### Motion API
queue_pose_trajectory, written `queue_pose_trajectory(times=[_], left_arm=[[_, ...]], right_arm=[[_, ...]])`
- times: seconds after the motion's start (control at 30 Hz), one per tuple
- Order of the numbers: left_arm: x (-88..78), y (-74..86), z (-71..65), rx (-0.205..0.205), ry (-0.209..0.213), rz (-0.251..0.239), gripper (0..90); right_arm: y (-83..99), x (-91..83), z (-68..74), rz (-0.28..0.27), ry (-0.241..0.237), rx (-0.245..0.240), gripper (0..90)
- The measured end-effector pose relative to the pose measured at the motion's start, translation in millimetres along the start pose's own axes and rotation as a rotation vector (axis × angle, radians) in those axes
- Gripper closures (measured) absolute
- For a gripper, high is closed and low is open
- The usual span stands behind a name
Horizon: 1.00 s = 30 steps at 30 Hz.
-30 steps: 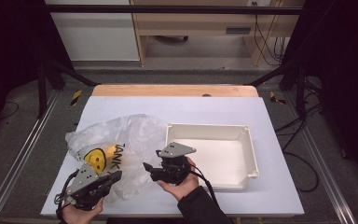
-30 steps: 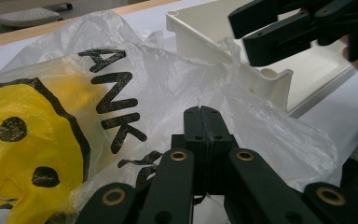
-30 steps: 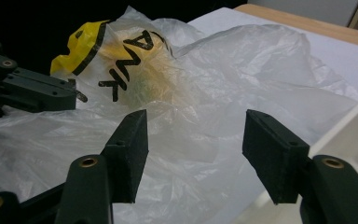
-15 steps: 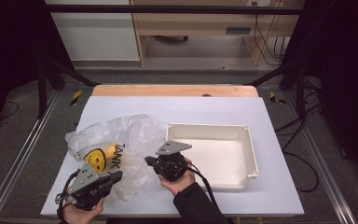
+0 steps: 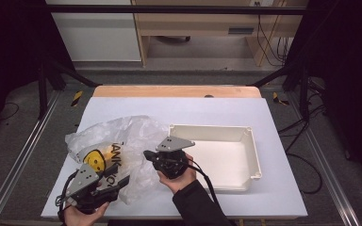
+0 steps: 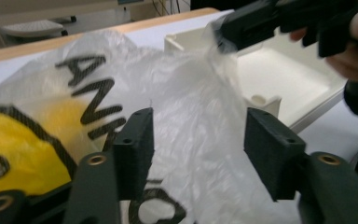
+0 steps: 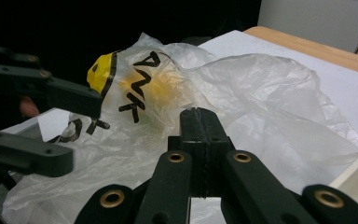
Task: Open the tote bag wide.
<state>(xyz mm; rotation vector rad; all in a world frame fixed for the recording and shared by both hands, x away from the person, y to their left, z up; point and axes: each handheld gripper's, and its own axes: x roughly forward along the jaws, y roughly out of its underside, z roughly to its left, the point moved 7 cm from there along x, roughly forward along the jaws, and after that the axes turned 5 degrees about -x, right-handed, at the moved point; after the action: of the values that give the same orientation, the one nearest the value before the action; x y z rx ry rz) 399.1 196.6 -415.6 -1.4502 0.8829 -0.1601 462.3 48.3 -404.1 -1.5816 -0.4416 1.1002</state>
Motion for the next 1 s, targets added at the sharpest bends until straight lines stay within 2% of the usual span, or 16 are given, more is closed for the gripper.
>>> queue_pose_trajectory(times=[0.1,0.2,0.37,0.57,0.6,0.7,0.87,0.93,0.97,1.0], left_arm=[[2.2,-8.5,-7.0,0.016,-0.007,0.008,35.6],[10.2,-9.6,-13.6,0.041,-0.037,0.049,32.2],[26.2,0.6,-15.1,0.052,-0.063,0.138,31.2],[34.0,8.6,-14.1,0.046,-0.095,0.176,32.1],[34.6,9.2,-13.3,0.049,-0.106,0.176,34.1],[35.5,11.4,-10.0,0.054,-0.139,0.187,47.6],[32.0,10.9,-4.5,0.053,-0.129,0.174,78.2],[29.2,8.9,-2.6,0.048,-0.121,0.157,84.7],[27.9,8.0,-1.7,0.044,-0.118,0.149,88.4],[26.3,7.2,-0.1,0.044,-0.120,0.145,88.4]], right_arm=[[-1.9,-1.1,-1.0,-0.008,0.007,0.006,90.0],[-4.1,-2.3,-0.7,-0.019,0.011,0.008,90.0],[-8.9,-3.8,-0.8,-0.031,0.013,0.009,90.0],[-15.2,-4.3,1.5,-0.042,0.012,0.004,90.0],[-16.2,-3.9,2.7,-0.044,0.008,0.002,90.0],[-18.5,-3.2,7.2,-0.044,-0.004,-0.008,90.0],[-18.2,-2.0,12.0,-0.035,-0.020,-0.022,90.0],[-17.0,-3.4,12.2,-0.042,-0.017,-0.030,89.5],[-15.3,-6.6,11.3,-0.052,-0.008,-0.027,79.7],[-15.3,-6.6,11.3,-0.052,-0.008,-0.027,79.7]])
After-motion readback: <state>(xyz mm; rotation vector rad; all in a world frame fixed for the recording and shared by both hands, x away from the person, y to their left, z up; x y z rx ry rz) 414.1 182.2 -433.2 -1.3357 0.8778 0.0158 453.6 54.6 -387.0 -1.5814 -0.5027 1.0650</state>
